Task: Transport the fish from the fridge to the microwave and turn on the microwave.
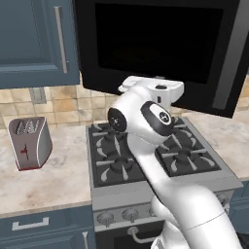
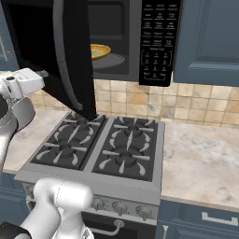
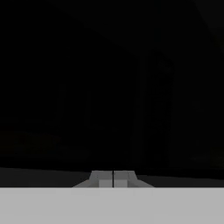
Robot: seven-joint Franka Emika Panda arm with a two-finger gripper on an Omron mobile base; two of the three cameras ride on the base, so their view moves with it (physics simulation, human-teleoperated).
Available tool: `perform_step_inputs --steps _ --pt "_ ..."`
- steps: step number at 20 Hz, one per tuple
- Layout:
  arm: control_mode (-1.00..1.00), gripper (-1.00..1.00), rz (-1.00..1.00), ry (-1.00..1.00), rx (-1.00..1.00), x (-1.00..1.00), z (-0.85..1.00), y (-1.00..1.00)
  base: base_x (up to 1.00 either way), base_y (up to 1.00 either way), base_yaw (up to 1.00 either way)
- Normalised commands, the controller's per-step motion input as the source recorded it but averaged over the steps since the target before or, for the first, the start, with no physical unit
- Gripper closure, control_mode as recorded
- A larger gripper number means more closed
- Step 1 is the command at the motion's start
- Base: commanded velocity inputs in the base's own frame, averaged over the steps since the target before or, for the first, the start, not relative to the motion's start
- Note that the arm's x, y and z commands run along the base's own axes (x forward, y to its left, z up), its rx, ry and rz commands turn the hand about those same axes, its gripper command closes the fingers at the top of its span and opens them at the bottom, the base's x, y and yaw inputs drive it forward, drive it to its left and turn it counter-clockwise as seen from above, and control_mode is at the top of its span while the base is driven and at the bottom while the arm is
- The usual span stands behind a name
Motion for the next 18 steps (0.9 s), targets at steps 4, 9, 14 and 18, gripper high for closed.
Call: perform_step_inputs --steps 4,9,14,18 --pt "-1.00 1.00 0.15 0.04 0.07 0.81 0.28 0.00 0.00 0.00 0.00" --pt "-1.00 1.00 0.16 0.04 0.09 0.78 0.33 -0.02 0.00 0.00 0.00" --pt "-1.00 1.00 0.15 0.02 0.06 0.68 0.33 -0.01 0.00 0.00 0.00" --pt "-1.00 1.00 0.13 0.00 0.04 0.57 0.32 -0.09 0.00 0.00 0.00"
